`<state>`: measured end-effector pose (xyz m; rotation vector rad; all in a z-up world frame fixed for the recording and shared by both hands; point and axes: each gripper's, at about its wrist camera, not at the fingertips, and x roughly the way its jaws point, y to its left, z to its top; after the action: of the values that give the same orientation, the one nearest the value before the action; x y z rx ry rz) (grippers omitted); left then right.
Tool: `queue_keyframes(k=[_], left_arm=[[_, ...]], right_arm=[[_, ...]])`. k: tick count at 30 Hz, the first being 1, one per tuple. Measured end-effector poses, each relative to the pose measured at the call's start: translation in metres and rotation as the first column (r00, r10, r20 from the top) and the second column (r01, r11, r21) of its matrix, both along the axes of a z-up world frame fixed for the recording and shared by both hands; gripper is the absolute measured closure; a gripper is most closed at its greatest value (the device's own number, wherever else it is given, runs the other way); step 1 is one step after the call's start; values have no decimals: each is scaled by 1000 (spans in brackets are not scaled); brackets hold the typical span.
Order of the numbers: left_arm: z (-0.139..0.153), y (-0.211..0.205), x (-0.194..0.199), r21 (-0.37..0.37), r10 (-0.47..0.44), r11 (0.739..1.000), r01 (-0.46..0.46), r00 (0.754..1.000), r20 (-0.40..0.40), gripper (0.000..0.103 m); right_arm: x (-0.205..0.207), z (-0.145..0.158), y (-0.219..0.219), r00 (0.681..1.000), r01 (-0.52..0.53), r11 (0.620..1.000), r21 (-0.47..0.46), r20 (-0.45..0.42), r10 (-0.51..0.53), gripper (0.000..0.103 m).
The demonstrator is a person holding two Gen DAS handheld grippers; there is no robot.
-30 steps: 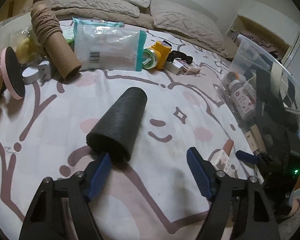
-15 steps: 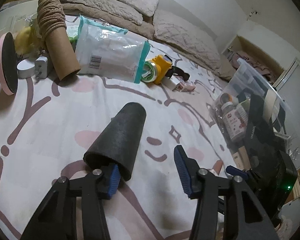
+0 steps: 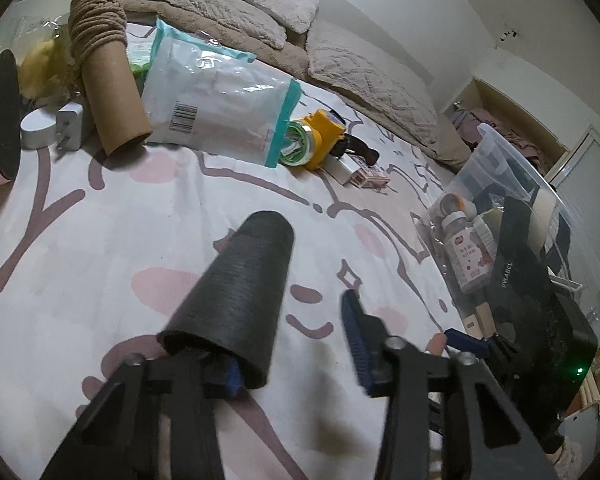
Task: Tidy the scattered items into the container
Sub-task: 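Close the right gripper on the UV gel polish bottle while the left gripper holds the foam roller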
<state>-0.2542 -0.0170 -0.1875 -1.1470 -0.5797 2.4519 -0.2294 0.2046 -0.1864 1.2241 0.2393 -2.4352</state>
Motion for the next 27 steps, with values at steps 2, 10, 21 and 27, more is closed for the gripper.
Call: queue_keyframes(k=[2, 10, 21, 27], left_arm=[[-1, -1, 0, 1, 4, 1000, -4, 1000, 5, 75], [-1, -4, 1, -13, 10, 1000, -10, 1000, 7, 92], [6, -3, 6, 5, 3, 1000, -3, 1000, -16, 94], [13, 2, 12, 12, -28, 1000, 28, 999, -36, 95]], right_arm=[[-2, -3, 0, 1000, 3, 1000, 0, 11, -3, 0], [2, -4, -3, 1000, 0, 1000, 7, -15, 0, 0], [20, 5, -17, 991, -21, 997, 76, -133, 31, 16], [27, 9, -20, 987, -23, 996, 82, -157, 36, 16]])
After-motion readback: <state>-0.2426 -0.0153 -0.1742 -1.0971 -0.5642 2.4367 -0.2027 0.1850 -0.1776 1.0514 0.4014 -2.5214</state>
